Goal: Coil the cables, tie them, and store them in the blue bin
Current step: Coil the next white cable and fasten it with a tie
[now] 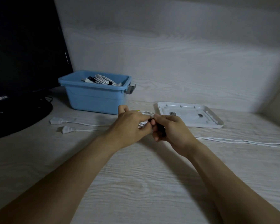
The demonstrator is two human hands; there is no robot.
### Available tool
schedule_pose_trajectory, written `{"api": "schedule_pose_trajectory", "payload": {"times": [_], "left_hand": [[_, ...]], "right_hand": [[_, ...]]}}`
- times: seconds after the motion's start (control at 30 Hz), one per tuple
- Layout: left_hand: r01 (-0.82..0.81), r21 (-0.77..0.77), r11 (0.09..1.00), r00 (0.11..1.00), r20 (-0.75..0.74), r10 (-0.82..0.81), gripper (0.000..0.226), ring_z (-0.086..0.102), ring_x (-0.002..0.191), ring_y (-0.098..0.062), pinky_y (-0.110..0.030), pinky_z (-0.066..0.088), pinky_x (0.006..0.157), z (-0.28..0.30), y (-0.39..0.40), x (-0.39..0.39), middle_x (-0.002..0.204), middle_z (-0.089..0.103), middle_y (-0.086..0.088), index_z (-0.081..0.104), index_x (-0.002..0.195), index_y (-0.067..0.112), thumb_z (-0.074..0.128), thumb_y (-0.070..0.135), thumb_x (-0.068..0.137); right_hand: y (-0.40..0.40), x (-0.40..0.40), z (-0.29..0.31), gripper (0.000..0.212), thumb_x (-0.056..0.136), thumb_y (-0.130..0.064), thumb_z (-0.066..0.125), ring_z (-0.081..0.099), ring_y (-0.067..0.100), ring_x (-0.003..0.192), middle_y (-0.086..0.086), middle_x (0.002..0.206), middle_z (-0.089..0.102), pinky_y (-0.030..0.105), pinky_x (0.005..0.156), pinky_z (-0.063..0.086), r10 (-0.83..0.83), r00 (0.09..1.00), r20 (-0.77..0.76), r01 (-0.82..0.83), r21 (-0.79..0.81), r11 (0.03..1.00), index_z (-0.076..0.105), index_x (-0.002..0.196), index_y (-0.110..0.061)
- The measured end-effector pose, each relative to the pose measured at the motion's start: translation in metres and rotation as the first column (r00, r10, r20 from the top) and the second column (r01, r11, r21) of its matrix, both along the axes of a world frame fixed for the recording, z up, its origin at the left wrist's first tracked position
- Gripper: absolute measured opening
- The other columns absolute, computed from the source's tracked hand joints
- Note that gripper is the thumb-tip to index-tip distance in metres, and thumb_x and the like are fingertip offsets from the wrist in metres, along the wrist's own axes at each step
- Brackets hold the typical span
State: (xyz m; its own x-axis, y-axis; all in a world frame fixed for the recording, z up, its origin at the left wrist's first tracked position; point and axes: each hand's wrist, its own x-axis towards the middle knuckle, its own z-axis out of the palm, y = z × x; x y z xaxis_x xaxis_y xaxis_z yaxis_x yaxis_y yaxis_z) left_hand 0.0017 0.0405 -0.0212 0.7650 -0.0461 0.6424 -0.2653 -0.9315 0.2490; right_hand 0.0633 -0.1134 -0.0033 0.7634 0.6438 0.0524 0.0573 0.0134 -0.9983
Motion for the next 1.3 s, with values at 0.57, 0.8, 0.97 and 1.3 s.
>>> {"api": "schedule_pose_trajectory", "payload": {"times": [0.57, 0.8, 0.97, 1.3], "left_hand": [[-0.071, -0.653, 0.754, 0.990, 0.046, 0.133, 0.032, 0.054, 0.048, -0.008, -0.025, 0.042, 0.049, 0.005, -0.006, -0.001, 0.048, 0.061, 0.004, 0.070, 0.056, 0.018, 0.062, 0.026, 0.086], [-0.229, -0.817, 0.528, 0.973, -0.194, 0.123, 0.036, 0.039, 0.037, -0.010, -0.018, 0.033, 0.043, 0.016, -0.014, 0.000, 0.041, 0.049, -0.001, 0.063, 0.053, 0.001, 0.062, 0.016, 0.085], [-0.308, -0.919, 0.247, 0.949, -0.314, 0.019, 0.023, 0.048, 0.043, -0.016, -0.027, 0.038, 0.052, 0.018, -0.010, 0.002, 0.049, 0.057, -0.007, 0.063, 0.063, 0.006, 0.065, 0.018, 0.083], [-0.250, -0.817, 0.520, 0.967, -0.243, 0.084, 0.033, 0.049, 0.042, -0.009, -0.021, 0.037, 0.048, 0.016, -0.008, 0.002, 0.047, 0.053, 0.001, 0.055, 0.055, 0.016, 0.064, 0.016, 0.086]], "right_hand": [[0.012, 0.000, -0.025, 0.033, 0.089, -0.024, 0.072, 0.062, 0.004, 0.105, -0.007, 0.113, 0.067, 0.012, 0.092, 0.044, -0.103, 0.682, 0.724, 0.123, 0.026, 0.992, 0.065, 0.121, -0.016], [0.014, 0.005, -0.026, 0.022, 0.084, -0.012, 0.077, 0.061, 0.006, 0.088, -0.002, 0.094, 0.068, 0.004, 0.079, 0.042, -0.226, 0.528, 0.818, 0.265, 0.095, 0.960, 0.073, 0.106, -0.012], [0.021, 0.005, -0.032, 0.027, 0.082, -0.012, 0.078, 0.064, 0.016, 0.078, 0.010, 0.090, 0.067, 0.004, 0.075, 0.039, -0.249, 0.418, 0.874, 0.313, 0.118, 0.942, 0.076, 0.109, -0.010], [0.015, 0.005, -0.030, 0.030, 0.080, -0.011, 0.081, 0.058, 0.003, 0.078, 0.009, 0.092, 0.069, -0.003, 0.077, 0.037, -0.283, 0.456, 0.844, 0.317, 0.143, 0.937, 0.076, 0.110, -0.009]]}}
